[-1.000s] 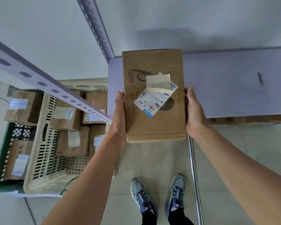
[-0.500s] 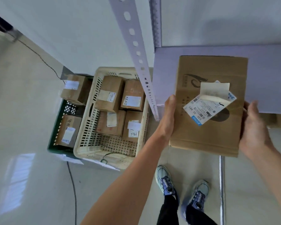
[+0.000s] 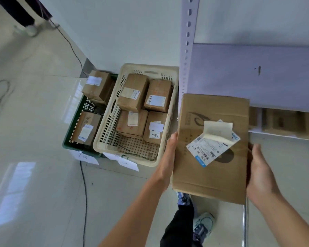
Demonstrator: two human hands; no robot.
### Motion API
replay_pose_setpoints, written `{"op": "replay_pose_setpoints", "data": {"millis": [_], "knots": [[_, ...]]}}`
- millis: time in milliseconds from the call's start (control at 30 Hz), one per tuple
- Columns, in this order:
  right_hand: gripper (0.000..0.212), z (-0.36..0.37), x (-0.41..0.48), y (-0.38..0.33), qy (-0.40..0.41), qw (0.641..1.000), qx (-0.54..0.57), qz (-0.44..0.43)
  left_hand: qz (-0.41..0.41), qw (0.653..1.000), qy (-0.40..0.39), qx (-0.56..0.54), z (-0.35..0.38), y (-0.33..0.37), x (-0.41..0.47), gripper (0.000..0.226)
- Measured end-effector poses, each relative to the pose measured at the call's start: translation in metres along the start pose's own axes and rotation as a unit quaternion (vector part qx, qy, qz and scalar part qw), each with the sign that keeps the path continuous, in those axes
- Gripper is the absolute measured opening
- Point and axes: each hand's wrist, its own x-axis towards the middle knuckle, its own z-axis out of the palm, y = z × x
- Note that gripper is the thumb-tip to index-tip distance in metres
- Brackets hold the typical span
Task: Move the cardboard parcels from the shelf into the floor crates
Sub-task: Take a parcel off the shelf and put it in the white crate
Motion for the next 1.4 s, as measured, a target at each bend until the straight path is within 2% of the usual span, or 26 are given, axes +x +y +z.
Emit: {"op": "replay_pose_setpoints", "data": {"millis": [233,333,467,567,700,800,900,1033,1167,1200,1300,1400], "knots": [[0.057,0.060,-0.018,0.064,-0.017,0.998,-0.031,0.056,-0.038,0.998,0.050,-0.019,-0.075,-0.024,-0.035,0.061],[0.062,0.100,0.002,0.089,-0.004,0.997,-0.045,0.062,-0.066,0.995,0.074,-0.003,-0.119,-0.022,-0.026,0.064],[0.053,0.170,0.053,0.129,0.009,0.996,-0.070,0.060,-0.089,0.987,0.136,0.011,-0.202,-0.023,0.011,0.064],[0.065,0.220,0.100,0.163,0.004,0.993,-0.082,0.084,-0.106,0.974,0.198,0.028,-0.264,-0.021,0.049,0.078],[0.089,0.278,0.150,0.199,0.014,0.988,-0.108,0.112,-0.149,0.963,0.216,0.059,-0.328,-0.021,0.094,0.101],[0.076,0.310,0.185,0.224,0.016,0.987,-0.110,0.114,-0.175,0.956,0.227,0.062,-0.367,-0.026,0.125,0.105],[0.068,0.332,0.214,0.240,0.019,0.985,-0.123,0.117,-0.177,0.954,0.228,0.080,-0.395,-0.032,0.153,0.097],[0.066,0.348,0.244,0.252,0.039,0.981,-0.136,0.131,-0.200,0.940,0.255,0.105,-0.421,-0.033,0.183,0.123],[0.037,0.357,0.267,0.266,0.044,0.985,-0.126,0.112,-0.176,0.938,0.253,0.162,-0.432,-0.037,0.203,0.114],[0.035,0.359,0.269,0.270,0.049,0.985,-0.128,0.105,-0.173,0.937,0.242,0.183,-0.433,-0.041,0.207,0.111],[0.055,0.364,0.273,0.286,0.046,0.988,-0.126,0.081,-0.168,0.931,0.223,0.234,-0.435,-0.052,0.214,0.108],[0.073,0.367,0.275,0.299,0.033,0.987,-0.118,0.105,-0.160,0.919,0.228,0.280,-0.437,-0.062,0.215,0.110]]}}
